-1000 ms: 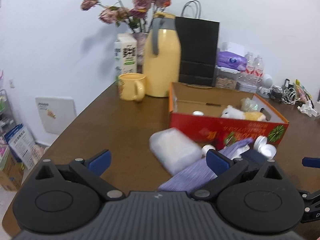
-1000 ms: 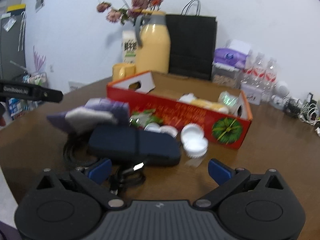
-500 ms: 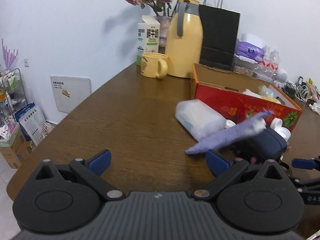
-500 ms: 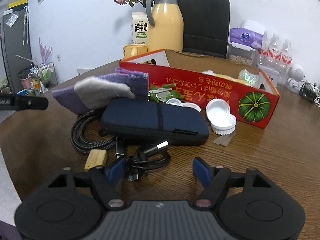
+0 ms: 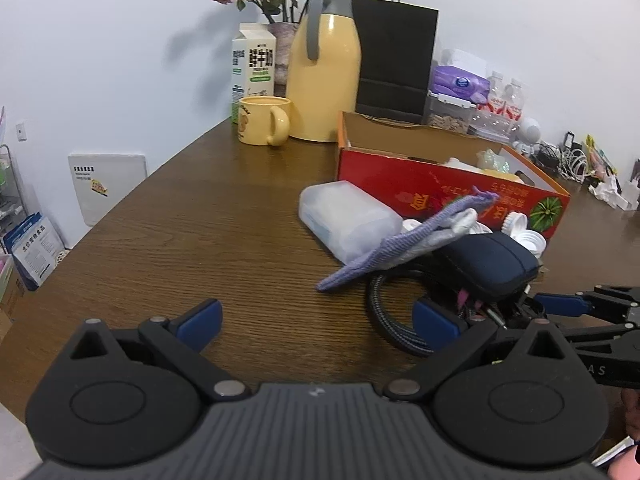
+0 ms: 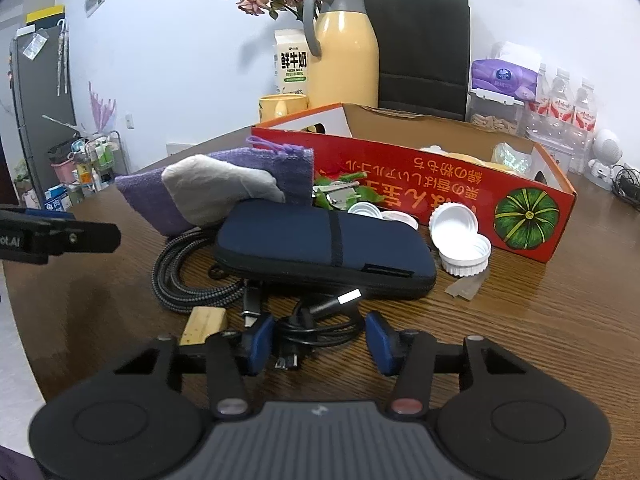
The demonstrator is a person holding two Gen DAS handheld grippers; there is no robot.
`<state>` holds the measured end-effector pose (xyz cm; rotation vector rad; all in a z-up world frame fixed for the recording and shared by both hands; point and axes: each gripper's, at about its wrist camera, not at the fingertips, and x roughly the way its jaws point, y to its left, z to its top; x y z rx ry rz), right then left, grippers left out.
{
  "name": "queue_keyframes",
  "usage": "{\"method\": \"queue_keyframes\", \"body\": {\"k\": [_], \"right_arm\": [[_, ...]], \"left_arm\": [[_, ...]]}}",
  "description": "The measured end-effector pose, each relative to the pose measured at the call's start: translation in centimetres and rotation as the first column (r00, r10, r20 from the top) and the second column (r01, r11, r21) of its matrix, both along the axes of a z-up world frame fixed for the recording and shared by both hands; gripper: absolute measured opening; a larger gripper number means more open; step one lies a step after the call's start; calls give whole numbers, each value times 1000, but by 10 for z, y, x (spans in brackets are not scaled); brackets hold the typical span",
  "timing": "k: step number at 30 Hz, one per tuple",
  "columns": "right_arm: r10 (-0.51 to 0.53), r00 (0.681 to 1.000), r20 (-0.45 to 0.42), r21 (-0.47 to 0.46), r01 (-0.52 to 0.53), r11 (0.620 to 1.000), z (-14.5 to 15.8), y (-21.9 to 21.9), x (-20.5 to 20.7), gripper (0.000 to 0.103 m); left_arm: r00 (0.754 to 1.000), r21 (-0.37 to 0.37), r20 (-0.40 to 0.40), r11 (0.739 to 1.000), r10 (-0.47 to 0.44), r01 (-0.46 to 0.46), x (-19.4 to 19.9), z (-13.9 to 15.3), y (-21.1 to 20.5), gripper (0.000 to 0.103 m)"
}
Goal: Organize objects
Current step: 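Grasp the yellow soap bar with the left tool while the right tool grasps the black cable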
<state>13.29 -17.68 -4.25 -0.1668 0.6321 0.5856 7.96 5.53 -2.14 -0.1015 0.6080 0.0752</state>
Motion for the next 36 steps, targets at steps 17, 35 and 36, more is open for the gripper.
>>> {"method": "queue_keyframes", "body": {"k": [17, 35, 36], "right_arm": [[-29, 999, 41, 94, 25, 995, 7, -34, -10, 45], [-40, 994, 99, 137, 26, 990, 7, -72, -20, 45], [-34, 994, 106, 138, 20, 990, 7, -72, -22, 45]], "left_arm": [[992, 9, -75, 995, -103, 104, 9, -8, -61, 103], [981, 32, -192, 999, -25, 31, 24, -23, -120, 71], [981, 36, -190, 999, -24, 31, 25, -23, -121, 68]]}}
